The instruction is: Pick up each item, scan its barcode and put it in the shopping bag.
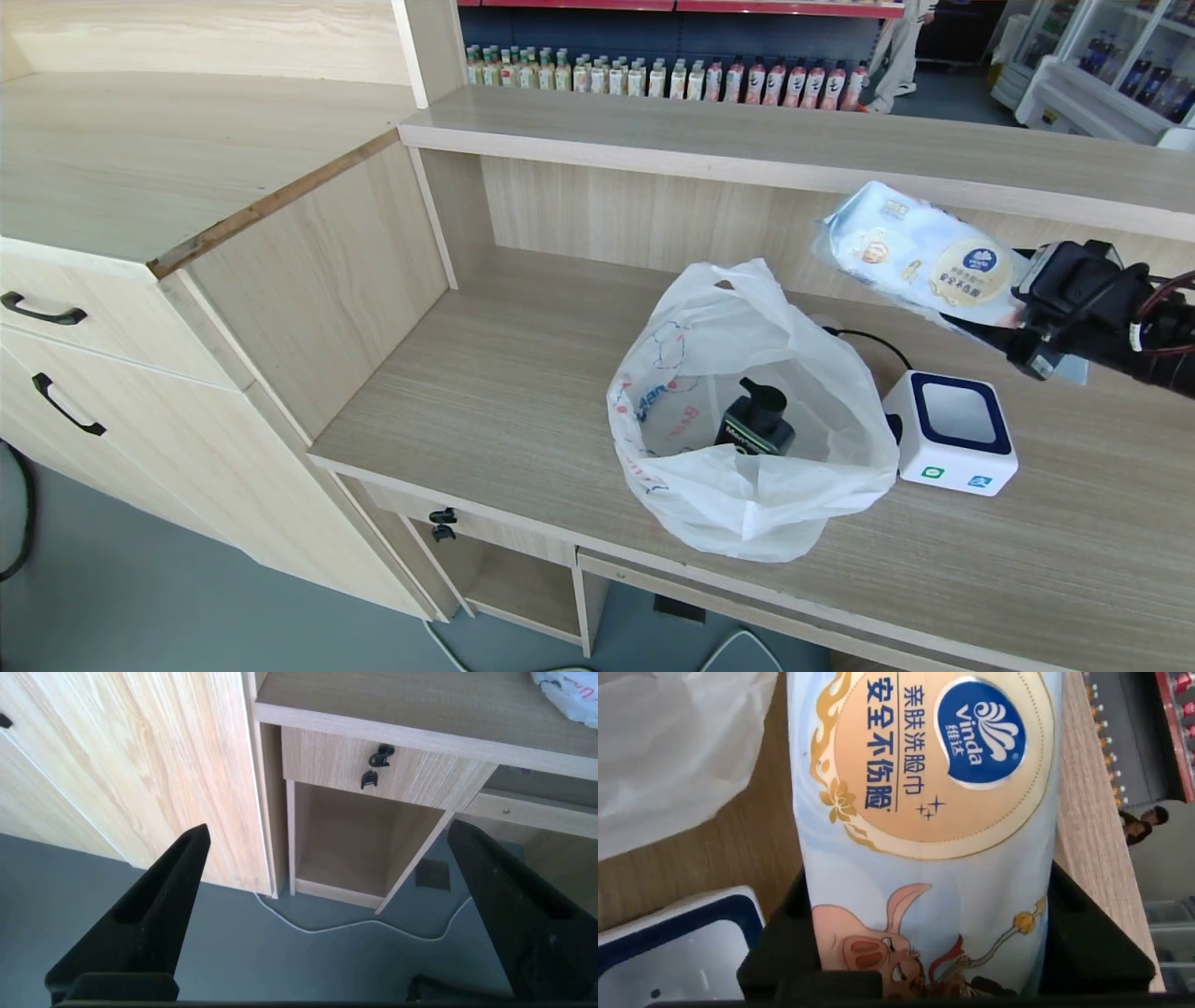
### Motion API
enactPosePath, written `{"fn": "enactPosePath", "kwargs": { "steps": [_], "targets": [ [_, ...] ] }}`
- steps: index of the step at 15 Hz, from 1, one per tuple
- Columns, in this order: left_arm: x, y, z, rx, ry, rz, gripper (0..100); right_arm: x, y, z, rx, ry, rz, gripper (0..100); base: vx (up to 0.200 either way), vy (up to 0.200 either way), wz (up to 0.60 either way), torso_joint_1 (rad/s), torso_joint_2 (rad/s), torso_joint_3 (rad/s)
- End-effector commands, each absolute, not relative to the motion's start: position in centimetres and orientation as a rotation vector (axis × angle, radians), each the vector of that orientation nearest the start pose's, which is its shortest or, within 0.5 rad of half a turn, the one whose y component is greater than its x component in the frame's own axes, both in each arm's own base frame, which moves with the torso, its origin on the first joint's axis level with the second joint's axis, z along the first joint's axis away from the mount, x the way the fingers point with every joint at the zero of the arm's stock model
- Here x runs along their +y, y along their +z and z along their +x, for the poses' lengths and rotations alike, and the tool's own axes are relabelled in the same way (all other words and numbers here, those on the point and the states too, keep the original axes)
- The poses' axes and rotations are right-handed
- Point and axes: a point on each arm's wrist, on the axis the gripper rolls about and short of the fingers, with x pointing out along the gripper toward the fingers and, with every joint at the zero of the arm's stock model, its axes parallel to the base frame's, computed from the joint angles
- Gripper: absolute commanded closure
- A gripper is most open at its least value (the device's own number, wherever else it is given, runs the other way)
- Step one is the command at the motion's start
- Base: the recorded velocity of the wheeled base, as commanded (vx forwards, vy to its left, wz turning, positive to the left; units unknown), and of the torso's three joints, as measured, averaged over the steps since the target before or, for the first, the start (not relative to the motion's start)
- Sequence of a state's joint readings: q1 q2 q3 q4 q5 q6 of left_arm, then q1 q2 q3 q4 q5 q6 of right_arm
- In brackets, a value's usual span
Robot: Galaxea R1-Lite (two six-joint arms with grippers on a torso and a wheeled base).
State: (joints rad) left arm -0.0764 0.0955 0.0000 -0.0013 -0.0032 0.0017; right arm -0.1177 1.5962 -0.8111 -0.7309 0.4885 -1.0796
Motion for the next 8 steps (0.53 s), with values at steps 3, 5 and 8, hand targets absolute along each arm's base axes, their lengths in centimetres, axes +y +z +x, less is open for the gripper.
{"fn": "enactPosePath", "kwargs": {
  "steps": [3, 5, 8],
  "targets": [
    [0.1, 7.7, -1.5, 0.093, -0.080, 0.005, 0, 5.2, 22.3, 20.4, 0.006, 0.511, -0.672, 100, 0.000, 0.000, 0.00, 0.000, 0.00, 0.000],
    [0.1, 7.7, -1.5, 0.093, -0.080, 0.005, 0, 6.7, 22.8, 18.6, 0.025, 0.590, -0.592, 100, 0.000, 0.000, 0.00, 0.000, 0.00, 0.000],
    [0.1, 7.7, -1.5, 0.093, -0.080, 0.005, 0, 7.1, 23.4, 17.6, 0.038, 0.584, -0.529, 100, 0.000, 0.000, 0.00, 0.000, 0.00, 0.000]
  ]
}}
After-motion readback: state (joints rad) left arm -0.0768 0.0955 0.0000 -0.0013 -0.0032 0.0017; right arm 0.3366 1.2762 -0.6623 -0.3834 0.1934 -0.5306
